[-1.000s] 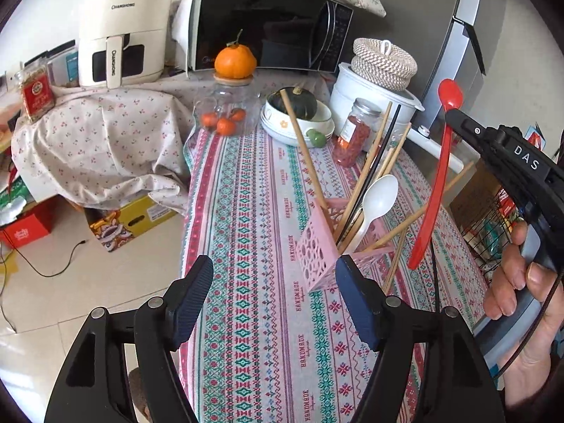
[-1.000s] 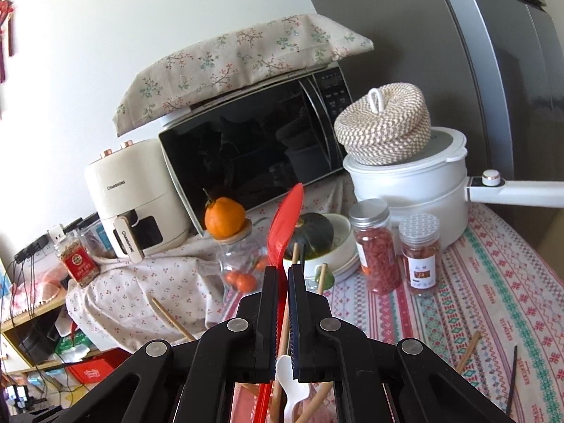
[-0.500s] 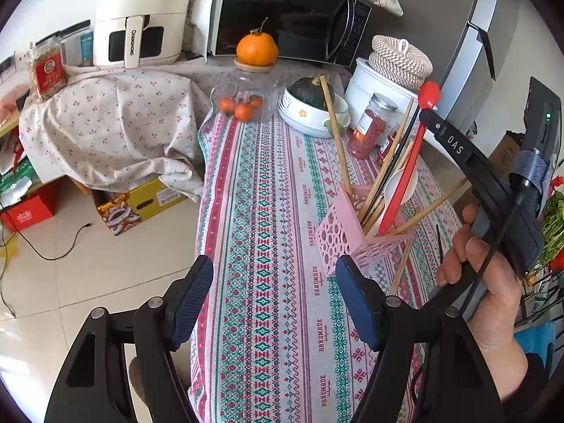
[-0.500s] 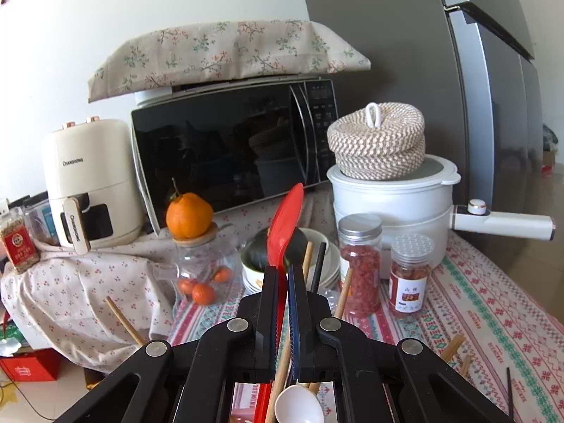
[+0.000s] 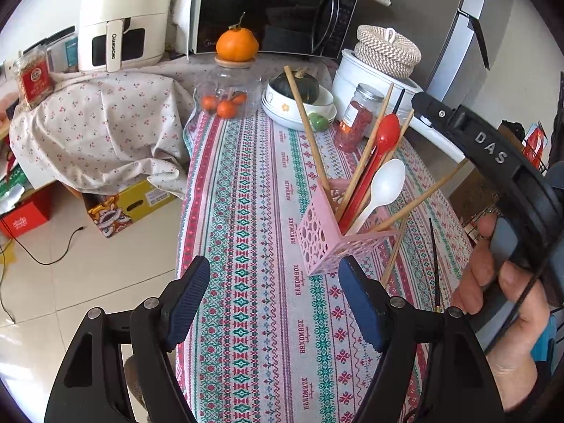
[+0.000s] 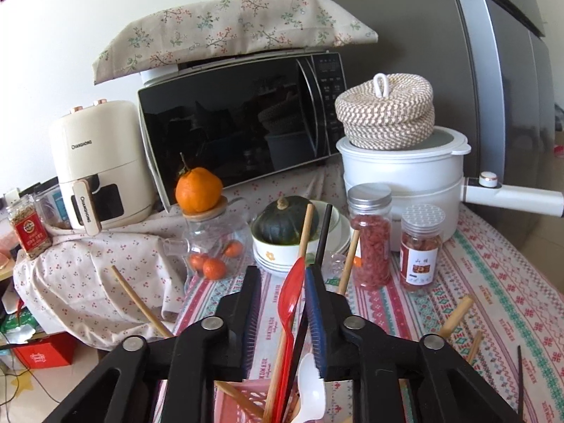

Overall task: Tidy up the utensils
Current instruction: 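Lower the red spoon into the pink basket and open the right tool, then grasp a black chopstick with the right tool while the left tool grasps a wooden chopstick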

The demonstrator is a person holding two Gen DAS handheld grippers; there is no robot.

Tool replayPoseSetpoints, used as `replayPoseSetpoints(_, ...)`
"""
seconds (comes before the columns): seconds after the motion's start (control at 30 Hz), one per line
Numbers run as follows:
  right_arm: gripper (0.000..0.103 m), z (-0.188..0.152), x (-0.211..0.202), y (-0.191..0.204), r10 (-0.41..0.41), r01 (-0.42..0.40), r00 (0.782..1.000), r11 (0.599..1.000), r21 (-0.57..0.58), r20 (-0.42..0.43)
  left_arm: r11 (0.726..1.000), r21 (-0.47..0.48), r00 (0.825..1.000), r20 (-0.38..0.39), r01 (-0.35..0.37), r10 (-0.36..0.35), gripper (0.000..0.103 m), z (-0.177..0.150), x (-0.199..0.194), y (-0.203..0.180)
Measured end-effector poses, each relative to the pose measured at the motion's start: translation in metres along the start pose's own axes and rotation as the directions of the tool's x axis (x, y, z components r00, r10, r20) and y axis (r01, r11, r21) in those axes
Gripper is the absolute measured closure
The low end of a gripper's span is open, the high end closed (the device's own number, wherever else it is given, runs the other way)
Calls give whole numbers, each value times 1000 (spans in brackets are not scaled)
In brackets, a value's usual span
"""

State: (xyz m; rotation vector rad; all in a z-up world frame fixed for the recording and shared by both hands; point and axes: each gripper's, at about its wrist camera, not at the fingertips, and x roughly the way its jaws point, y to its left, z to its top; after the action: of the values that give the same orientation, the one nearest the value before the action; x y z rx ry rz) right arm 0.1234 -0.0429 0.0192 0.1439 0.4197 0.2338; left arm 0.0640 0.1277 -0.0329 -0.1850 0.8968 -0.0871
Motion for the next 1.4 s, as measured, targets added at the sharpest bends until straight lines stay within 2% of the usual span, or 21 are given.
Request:
replayPoseSetpoints(0.23, 41, 18, -39, -19, 98, -98, 995, 995, 10, -25, 999, 43, 999, -31, 21, -19, 22, -4, 8, -23)
replayPoseSetpoints(0.37, 30, 22, -54, -46, 98, -96, 994, 995, 23, -58, 997, 73, 998, -53, 31, -27, 21, -9, 14, -38)
replayPoseSetpoints(0.6, 21, 26, -69, -111, 26, -16, 994, 995, 96, -102, 992, 112, 996, -82, 54, -45, 21, -15, 24, -66)
replayPoseSetpoints(0.73, 19, 20, -64, -141, -8, 28, 980, 995, 100, -196, 988, 140, 994, -103, 61, -46, 21, -20, 33, -82)
replayPoseSetpoints(0.8, 19, 12, -56, -154, -30, 56, 962, 995, 88, -270, 986, 151, 992, -119, 65, -48, 21, -23, 39, -90)
replayPoseSetpoints(0.87, 19, 2, -47, -168, -50, 83, 935, 993, 80, -350, 985, 159, 989, -137, 72, -50, 21, -26, 45, -96)
replayPoseSetpoints(1.07, 19, -39, -14, -206, -92, 156, 821, 985, 67, -564, 977, 206, 983, -181, 59, -22, 21, -36, 63, -108)
replayPoseSetpoints(1.2, 19, -61, 7, -222, -124, 202, 755, 978, 49, -643, 973, 226, 980, -201, 51, -5, 21, -41, 71, -112)
replayPoseSetpoints(1.4, 20, -81, 37, -231, -155, 230, 679, 973, 8, -718, 969, 243, 978, -207, 40, 12, 21, -42, 76, -113)
